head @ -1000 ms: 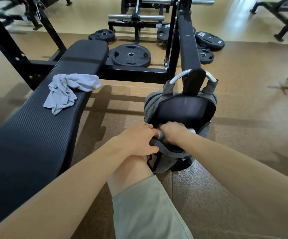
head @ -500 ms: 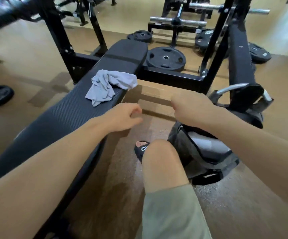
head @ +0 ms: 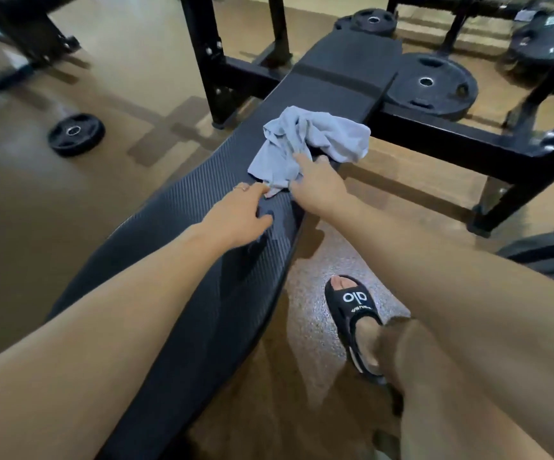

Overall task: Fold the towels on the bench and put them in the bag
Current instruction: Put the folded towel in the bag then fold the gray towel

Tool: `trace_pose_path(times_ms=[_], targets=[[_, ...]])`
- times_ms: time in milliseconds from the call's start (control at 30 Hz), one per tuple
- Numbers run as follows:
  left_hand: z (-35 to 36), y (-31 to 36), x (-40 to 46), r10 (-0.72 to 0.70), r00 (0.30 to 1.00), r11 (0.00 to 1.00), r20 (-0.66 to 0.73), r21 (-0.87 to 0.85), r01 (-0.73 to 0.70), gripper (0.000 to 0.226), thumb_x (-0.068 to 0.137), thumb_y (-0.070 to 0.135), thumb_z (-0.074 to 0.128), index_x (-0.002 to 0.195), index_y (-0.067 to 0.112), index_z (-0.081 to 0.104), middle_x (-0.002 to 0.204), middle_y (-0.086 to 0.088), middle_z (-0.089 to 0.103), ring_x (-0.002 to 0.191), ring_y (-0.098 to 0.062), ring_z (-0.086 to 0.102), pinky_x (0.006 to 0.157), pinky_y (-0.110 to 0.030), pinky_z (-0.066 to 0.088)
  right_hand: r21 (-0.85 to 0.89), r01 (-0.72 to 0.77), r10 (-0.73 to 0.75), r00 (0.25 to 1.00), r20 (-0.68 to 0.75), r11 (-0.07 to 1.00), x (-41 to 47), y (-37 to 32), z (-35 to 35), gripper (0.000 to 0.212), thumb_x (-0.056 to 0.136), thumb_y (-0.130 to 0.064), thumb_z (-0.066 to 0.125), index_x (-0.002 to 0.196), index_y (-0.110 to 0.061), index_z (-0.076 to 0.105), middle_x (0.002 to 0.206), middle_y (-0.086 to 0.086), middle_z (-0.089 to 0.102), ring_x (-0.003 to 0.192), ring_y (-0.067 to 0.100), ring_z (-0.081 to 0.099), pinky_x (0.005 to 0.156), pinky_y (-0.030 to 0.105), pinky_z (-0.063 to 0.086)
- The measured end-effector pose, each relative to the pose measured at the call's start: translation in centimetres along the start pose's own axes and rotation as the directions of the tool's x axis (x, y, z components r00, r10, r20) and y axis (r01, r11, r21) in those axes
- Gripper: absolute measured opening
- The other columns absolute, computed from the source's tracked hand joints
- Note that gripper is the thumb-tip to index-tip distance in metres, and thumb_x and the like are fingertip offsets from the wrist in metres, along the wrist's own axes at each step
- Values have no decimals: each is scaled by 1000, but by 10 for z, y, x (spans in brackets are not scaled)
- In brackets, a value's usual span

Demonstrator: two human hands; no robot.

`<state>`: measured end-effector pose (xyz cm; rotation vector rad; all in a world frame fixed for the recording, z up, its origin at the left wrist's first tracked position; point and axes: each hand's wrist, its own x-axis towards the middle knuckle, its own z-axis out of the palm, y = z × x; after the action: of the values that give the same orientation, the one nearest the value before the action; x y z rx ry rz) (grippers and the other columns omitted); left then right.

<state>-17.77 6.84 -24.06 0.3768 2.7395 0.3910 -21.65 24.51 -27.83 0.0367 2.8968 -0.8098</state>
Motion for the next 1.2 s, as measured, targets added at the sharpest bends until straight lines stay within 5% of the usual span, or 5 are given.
trace_pose_path(times_ms=[233, 533, 767, 967, 1200], targets=[[17, -15, 11, 9, 1000, 998, 26, -63, -7, 65, 97, 36, 60, 154, 20, 34, 150, -11, 42, 137, -30, 44, 111, -43, 39, -4, 30, -30, 996, -81, 1000, 29, -6, 14, 25, 92, -13, 57, 113, -8, 69, 120, 12, 61, 111, 30, 57, 78, 25, 33], [-19, 6, -78, -32, 989, 932, -143, -361, -22, 61, 80, 46, 80, 129, 25, 50, 122, 2, 54, 111, -17, 55, 85, -31, 46, 598, -46, 16, 998, 55, 800, -97, -76, -28, 22, 79, -5, 67, 65, -23, 67, 48, -10, 57, 45, 3, 53, 52, 21, 43], [-25, 6, -166, -11, 975, 911, -222, -404, -82, 18, 91, 20, 62, 83, 15, 47, 77, 3, 54, 70, -15, 49, 59, -28, 35, 828, -132, -75, 976, 206, 545, -192, -106, -41, 27, 83, -1, 59, 102, -15, 72, 80, 6, 68, 62, 12, 56, 56, 24, 44], [-38, -9, -210, -85, 958, 864, -275, -499, -67, 15, 89, 14, 57, 77, 10, 49, 75, -1, 54, 72, -13, 48, 70, -32, 41, 502, 46, -188, 954, 235, 864, -225, -104, -35, 20, 83, -14, 75, 102, -14, 69, 91, -3, 67, 81, 11, 62, 72, 25, 48], [-62, -23, -246, -175, 963, 784, -207, -620, 9, 27, 88, 25, 50, 106, 17, 69, 106, -2, 73, 102, -16, 65, 92, -37, 52, 509, 173, -272, 954, 127, 843, -232, -130, -32, 12, 73, -24, 60, 71, -19, 49, 73, 2, 51, 73, 20, 48, 69, 39, 41]])
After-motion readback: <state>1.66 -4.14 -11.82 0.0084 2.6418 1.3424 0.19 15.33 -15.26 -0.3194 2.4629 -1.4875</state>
